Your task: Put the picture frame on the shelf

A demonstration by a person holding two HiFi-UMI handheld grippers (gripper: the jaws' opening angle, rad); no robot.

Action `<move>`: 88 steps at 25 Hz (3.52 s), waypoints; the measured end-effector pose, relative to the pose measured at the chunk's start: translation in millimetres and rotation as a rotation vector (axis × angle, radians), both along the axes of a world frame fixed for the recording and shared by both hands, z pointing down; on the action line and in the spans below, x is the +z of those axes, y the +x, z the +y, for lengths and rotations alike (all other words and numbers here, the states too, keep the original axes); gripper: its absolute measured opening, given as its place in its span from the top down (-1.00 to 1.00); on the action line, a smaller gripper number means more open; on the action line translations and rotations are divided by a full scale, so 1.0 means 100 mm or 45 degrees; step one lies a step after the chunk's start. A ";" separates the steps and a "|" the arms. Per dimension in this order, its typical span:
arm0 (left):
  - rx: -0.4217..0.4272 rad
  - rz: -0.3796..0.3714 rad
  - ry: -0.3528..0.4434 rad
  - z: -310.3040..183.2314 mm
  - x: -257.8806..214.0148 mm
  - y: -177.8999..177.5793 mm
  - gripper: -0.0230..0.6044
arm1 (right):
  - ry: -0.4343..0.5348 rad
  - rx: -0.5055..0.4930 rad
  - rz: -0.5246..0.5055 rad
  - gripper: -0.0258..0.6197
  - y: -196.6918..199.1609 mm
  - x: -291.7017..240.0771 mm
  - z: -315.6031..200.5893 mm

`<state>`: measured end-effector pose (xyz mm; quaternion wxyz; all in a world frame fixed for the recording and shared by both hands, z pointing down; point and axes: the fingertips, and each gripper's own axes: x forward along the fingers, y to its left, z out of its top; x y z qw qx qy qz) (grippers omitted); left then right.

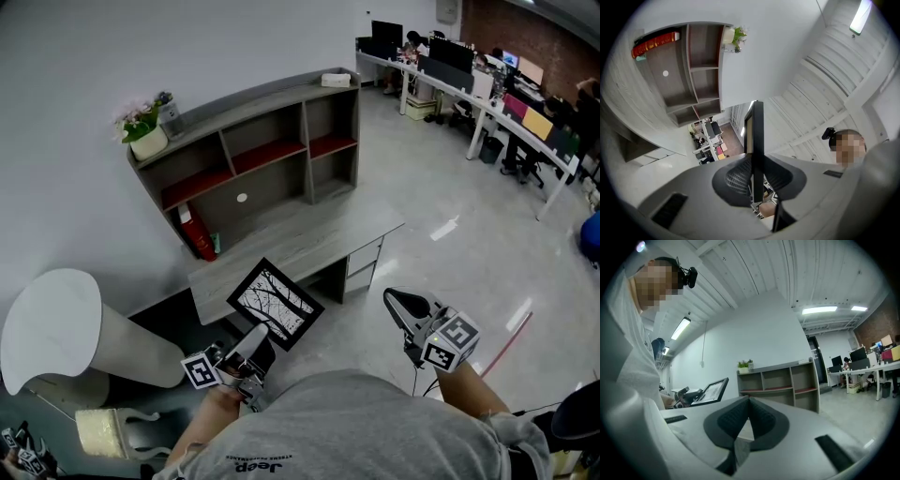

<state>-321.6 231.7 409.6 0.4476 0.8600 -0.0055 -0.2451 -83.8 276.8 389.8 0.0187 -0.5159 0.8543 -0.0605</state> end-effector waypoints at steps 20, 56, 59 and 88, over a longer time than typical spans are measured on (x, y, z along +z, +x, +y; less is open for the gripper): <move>0.056 0.021 0.029 0.22 -0.09 1.52 0.64 | -0.010 0.045 0.006 0.91 1.46 0.01 0.48; 0.383 0.003 -0.003 -2.37 0.05 1.47 0.64 | -0.051 0.329 -0.044 0.91 1.13 0.19 -1.75; 0.392 0.001 -0.010 -2.76 0.05 1.28 0.64 | -0.064 0.325 -0.029 0.91 0.92 0.21 -2.17; 0.220 -0.012 -0.052 -4.34 0.38 1.44 0.64 | -0.125 0.045 0.029 0.90 1.13 0.27 -4.43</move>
